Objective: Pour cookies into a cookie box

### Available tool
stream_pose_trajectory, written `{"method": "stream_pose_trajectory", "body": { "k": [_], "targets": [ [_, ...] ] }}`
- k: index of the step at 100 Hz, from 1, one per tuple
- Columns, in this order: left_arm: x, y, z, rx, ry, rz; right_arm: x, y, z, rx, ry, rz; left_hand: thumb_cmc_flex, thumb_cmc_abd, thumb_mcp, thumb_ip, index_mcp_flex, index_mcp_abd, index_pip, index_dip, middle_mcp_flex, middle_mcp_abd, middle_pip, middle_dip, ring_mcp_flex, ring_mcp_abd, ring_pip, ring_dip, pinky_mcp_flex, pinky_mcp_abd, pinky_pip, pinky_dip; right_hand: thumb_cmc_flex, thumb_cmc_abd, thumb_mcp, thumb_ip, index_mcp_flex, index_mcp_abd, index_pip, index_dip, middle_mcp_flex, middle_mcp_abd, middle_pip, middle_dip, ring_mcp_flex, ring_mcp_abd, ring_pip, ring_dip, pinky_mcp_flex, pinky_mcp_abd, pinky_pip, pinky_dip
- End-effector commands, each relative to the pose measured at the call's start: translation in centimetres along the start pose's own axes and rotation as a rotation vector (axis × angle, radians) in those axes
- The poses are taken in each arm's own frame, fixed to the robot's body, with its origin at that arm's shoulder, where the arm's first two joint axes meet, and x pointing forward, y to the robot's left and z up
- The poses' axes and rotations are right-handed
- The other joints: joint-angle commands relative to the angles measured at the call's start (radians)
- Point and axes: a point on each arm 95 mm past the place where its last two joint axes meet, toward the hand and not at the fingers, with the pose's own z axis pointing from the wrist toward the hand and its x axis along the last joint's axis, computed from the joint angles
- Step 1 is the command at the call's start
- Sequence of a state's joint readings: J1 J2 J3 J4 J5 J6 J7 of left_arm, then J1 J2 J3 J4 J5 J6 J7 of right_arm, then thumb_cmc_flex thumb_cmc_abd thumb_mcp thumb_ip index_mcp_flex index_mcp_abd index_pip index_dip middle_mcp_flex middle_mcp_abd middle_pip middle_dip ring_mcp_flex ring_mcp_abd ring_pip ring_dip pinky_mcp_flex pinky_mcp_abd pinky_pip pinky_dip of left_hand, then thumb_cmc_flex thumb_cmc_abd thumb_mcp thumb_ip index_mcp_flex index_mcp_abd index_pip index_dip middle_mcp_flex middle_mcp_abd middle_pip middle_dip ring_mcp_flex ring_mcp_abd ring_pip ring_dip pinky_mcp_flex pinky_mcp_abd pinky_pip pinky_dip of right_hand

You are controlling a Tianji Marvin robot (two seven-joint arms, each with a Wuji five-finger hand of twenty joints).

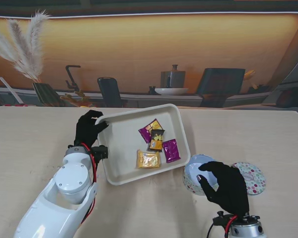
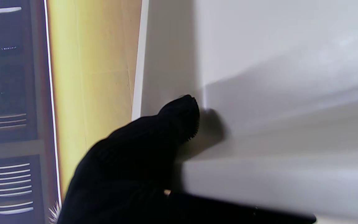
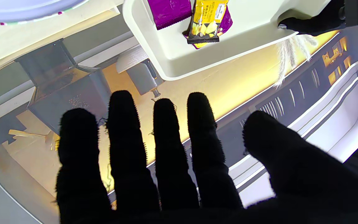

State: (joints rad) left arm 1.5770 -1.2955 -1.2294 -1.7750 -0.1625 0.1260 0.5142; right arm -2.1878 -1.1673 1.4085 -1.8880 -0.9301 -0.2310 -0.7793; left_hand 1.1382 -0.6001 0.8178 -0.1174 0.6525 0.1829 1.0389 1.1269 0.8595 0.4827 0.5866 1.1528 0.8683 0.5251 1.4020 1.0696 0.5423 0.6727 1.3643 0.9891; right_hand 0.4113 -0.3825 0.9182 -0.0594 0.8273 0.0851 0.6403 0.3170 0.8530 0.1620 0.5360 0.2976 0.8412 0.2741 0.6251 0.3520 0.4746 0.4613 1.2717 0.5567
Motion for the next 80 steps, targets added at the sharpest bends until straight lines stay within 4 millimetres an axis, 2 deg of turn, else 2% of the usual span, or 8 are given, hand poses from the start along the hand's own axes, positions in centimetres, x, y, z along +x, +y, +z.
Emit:
{"method": "stream_pose_trajectory", "body": {
  "k": [1, 40, 80],
  "targets": [
    [0.9, 1.2, -0.1, -0.034, 0.014, -0.031, 0.3, 0.0, -0.3, 0.01, -0.001, 0.011, 0.055, 0.152, 0.191, 0.055, 0.113, -0.04, 0.119, 0.036, 0.118, -0.066, 0.226, 0.046, 0.062, -0.053, -0.035, -0.023, 0.02, 0.025, 0.048, 0.021, -0.031, 0.004, 0.003, 0.02, 0.026, -0.015, -0.022, 0.019, 0.017, -0.002, -0.003, -0.003, -0.001, 0.027, -0.001, 0.001, -0.014, 0.024, 0.002, -0.005],
    [1.4, 4.3, 0.3, -0.076, 0.013, -0.02, 0.4, 0.9, -1.0, -0.034, -0.001, 0.013, 0.055, 0.153, 0.188, 0.058, 0.11, -0.042, 0.118, 0.03, 0.114, -0.068, 0.224, 0.047, 0.054, -0.05, -0.038, -0.023, 0.008, 0.025, 0.044, 0.016, -0.031, 0.003, 0.003, 0.02, 0.03, -0.014, -0.027, 0.022, 0.021, 0.001, -0.006, -0.005, 0.0, 0.03, 0.0, 0.0, -0.014, 0.029, 0.001, -0.004],
    [3.0, 7.4, 0.6, -0.09, 0.069, 0.045, 0.4, 1.1, -1.1, -0.046, 0.007, 0.012, 0.053, 0.152, 0.191, 0.059, 0.111, -0.046, 0.122, 0.029, 0.118, -0.069, 0.227, 0.048, 0.059, -0.05, -0.031, -0.022, 0.014, 0.025, 0.053, 0.018, -0.031, 0.002, 0.005, 0.019, 0.033, -0.015, -0.03, 0.025, 0.022, 0.001, -0.007, -0.005, 0.001, 0.03, 0.001, 0.0, -0.014, 0.029, 0.001, -0.004]
  ]
}}
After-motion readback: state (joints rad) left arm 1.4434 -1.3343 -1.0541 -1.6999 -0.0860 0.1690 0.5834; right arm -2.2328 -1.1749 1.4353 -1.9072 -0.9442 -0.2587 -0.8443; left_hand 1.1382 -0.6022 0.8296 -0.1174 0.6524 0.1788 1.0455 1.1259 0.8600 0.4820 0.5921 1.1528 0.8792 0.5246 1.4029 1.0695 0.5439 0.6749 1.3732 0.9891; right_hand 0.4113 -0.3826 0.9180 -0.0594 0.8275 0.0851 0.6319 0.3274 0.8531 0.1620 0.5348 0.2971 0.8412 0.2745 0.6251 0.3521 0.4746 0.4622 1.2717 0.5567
